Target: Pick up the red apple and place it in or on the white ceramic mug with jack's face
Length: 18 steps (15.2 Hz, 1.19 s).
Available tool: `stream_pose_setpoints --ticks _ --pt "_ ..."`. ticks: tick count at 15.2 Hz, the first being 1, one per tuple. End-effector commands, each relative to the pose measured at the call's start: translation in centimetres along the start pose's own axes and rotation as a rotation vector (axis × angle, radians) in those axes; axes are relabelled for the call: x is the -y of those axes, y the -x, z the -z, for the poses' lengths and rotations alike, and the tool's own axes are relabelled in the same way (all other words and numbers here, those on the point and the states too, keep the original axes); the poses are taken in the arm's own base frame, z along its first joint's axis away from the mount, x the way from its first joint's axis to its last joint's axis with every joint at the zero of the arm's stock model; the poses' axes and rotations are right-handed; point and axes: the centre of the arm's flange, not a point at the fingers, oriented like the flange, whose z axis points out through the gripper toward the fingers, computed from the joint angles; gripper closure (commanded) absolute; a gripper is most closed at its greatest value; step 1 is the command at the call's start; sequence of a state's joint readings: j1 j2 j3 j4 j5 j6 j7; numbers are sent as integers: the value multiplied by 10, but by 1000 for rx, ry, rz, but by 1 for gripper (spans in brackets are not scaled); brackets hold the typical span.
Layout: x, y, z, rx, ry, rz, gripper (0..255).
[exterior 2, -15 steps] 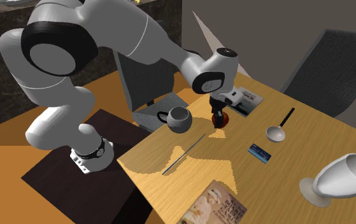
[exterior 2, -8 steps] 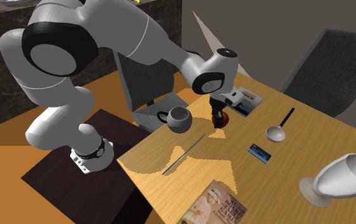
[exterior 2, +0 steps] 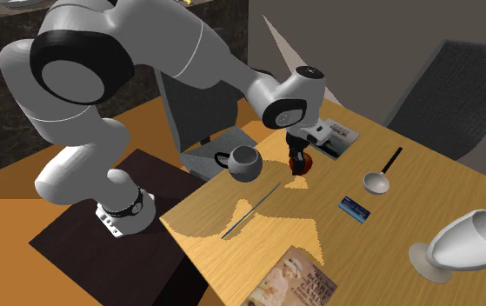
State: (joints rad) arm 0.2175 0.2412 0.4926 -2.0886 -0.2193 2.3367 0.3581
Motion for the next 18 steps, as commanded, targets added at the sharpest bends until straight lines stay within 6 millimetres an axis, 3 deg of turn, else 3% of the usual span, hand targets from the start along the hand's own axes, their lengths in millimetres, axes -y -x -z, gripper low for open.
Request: stream_pose_setpoints --ticks 1,18 --pt "0 0 0 0 0 0 255" --pt "-3 -5 90 0 0 0 255"
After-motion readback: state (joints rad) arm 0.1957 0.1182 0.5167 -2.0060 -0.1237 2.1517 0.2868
